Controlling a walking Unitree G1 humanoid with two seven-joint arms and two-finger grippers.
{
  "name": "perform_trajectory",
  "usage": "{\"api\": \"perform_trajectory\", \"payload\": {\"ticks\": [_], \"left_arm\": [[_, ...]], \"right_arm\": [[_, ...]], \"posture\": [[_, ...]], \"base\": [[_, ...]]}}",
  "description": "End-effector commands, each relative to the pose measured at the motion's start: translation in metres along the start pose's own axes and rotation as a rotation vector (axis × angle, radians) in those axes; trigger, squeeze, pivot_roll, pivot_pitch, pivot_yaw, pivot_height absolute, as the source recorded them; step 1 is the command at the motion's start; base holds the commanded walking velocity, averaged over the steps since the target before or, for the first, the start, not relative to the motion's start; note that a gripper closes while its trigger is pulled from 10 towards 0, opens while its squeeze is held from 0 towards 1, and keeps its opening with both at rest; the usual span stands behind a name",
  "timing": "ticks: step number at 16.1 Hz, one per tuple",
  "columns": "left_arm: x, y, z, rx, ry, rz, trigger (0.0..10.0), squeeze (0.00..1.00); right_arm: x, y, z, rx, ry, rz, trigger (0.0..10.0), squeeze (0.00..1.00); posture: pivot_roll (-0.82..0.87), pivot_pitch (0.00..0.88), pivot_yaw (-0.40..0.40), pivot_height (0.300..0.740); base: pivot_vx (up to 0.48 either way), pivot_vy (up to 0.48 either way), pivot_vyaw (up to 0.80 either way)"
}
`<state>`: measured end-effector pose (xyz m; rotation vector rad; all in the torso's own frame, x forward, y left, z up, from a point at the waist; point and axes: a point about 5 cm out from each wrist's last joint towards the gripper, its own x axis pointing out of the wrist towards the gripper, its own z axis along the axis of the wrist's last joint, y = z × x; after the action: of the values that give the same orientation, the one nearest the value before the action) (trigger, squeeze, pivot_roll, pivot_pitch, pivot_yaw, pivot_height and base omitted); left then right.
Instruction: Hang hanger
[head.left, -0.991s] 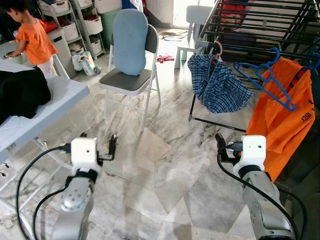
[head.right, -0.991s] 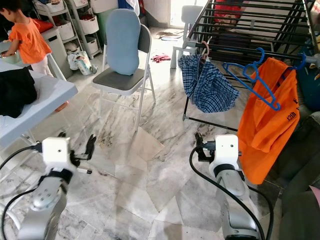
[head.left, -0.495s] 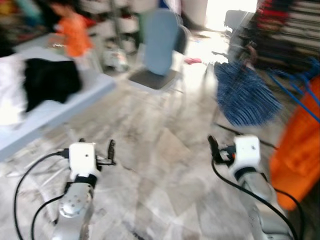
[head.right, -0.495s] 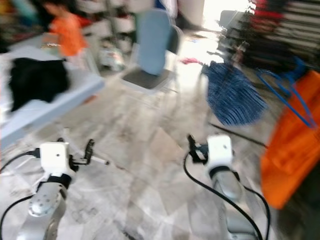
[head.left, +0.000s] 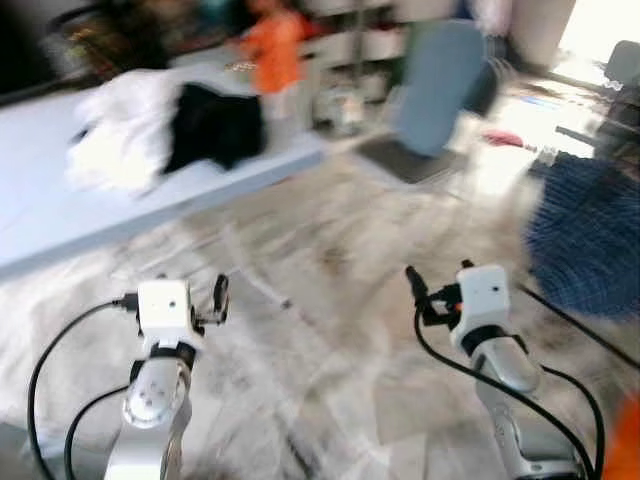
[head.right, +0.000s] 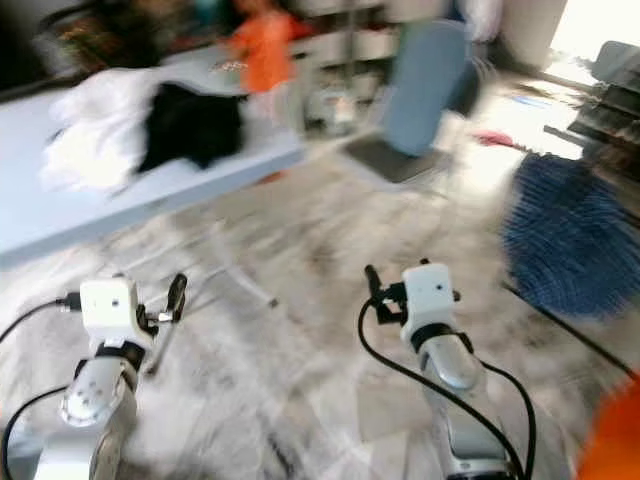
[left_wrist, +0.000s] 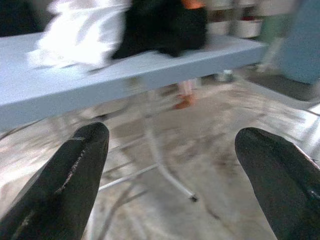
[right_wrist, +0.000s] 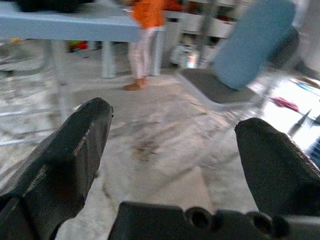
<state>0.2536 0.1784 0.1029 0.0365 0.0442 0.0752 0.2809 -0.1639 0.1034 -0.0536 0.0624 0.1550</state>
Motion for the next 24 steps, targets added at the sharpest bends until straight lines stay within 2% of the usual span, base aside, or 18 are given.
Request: {"api": "perform_trajectory", "payload": {"ticks": [1,6,11,17,24], "left_arm": [[-0.001,0.008,-0.002,0.003,0.019,0.033,10.0,0.0],[0.0,0.007,-0.002,-0.012,0.03,0.049,10.0,0.0],[0.005,0.007,0.002,-0.068,0.03,0.086,10.0,0.0],[0.002,0.0,0.003,-0.133,0.034,0.03,10.0,0.0],[0.002,-0.003,0.005,-0.162,0.027,0.0,10.0,0.0]], "right_arm": [[0.003,0.01,0.003,0.006,-0.014,0.04,10.0,0.0],[0.002,0.013,0.002,0.004,-0.008,0.064,10.0,0.0],[0.003,0.019,0.005,-0.001,-0.015,0.112,10.0,0.0],[0.003,0.023,0.008,-0.014,-0.026,0.148,10.0,0.0],[0.003,0.025,0.009,-0.011,-0.034,0.163,10.0,0.0]], "posture": [[-0.06,0.0,0.0,0.74],[-0.06,0.0,-0.003,0.74],[-0.06,0.0,-0.013,0.74],[-0.06,0.0,-0.014,0.74],[-0.06,0.0,-0.013,0.74]], "base": [[0.0,0.0,0.8],[0.0,0.0,0.8],[0.0,0.0,0.8],[0.0,0.0,0.8],[0.0,0.0,0.8]]}}
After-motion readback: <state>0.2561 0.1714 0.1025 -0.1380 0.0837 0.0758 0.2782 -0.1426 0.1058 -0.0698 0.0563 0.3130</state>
